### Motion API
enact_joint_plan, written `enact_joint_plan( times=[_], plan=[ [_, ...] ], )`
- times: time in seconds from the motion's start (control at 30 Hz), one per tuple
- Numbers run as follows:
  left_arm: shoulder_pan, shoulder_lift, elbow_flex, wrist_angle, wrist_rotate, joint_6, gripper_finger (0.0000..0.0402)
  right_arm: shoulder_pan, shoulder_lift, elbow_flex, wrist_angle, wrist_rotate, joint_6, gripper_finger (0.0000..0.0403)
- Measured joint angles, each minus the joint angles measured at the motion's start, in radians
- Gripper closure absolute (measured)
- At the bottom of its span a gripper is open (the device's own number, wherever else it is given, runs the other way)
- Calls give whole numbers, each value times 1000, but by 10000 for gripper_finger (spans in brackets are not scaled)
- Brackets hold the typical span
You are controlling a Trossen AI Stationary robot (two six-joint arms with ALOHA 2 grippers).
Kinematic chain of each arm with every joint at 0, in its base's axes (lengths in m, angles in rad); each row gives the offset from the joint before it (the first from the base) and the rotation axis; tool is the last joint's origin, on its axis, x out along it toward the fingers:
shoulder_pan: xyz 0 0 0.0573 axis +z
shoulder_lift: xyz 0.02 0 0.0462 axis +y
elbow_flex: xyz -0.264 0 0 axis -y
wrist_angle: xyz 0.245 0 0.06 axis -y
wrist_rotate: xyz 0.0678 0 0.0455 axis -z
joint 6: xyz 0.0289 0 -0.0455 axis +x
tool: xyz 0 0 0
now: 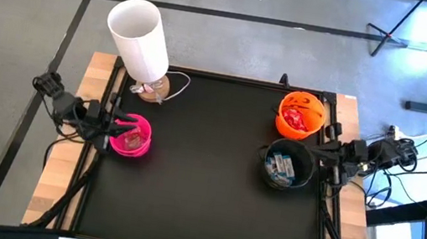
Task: Sort candy
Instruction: Return to Home Position
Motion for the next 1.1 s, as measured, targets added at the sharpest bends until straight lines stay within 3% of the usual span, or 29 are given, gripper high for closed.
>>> enact_joint_plan(
  times=[0.27,0.73,0.87,1.1],
  plan=[
    [34,0,-92,184,119,37,397,0,0,-88,126,-38,-32,402],
    [115,0,-232,358,240,-41,401,0,0,-292,477,-120,-129,402],
    [137,0,-232,416,306,36,401,0,-1,-370,646,-176,-130,402],
    [152,1,-232,474,347,71,401,0,0,-369,677,-217,-127,403]
  ],
)
